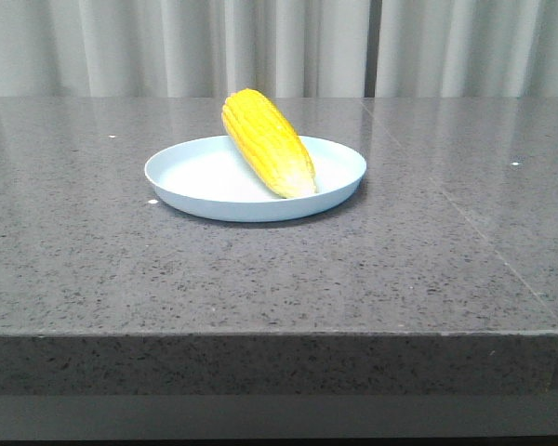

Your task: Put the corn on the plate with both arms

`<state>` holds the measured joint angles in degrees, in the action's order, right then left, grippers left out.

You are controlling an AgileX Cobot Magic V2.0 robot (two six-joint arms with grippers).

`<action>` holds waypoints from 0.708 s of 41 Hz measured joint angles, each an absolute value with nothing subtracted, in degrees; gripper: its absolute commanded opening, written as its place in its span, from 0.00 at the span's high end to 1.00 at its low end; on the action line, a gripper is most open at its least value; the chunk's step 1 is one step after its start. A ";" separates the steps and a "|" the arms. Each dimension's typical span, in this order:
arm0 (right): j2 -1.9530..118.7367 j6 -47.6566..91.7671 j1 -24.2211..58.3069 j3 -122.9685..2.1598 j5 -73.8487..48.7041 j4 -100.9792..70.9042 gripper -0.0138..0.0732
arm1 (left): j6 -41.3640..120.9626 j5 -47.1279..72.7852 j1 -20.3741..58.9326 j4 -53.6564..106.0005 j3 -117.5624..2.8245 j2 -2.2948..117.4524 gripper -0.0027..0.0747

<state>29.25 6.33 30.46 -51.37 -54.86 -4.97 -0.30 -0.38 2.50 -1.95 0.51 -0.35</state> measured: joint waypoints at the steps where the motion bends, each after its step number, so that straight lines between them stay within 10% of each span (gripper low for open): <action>1: 29.25 6.33 30.46 -51.37 -54.86 -4.97 0.92 | -0.30 -0.38 2.62 -1.95 0.51 -0.35 0.99; 29: 29.02 6.33 30.46 -50.95 -54.57 -4.97 0.92 | -0.30 -0.38 2.62 -1.95 0.51 -0.35 0.99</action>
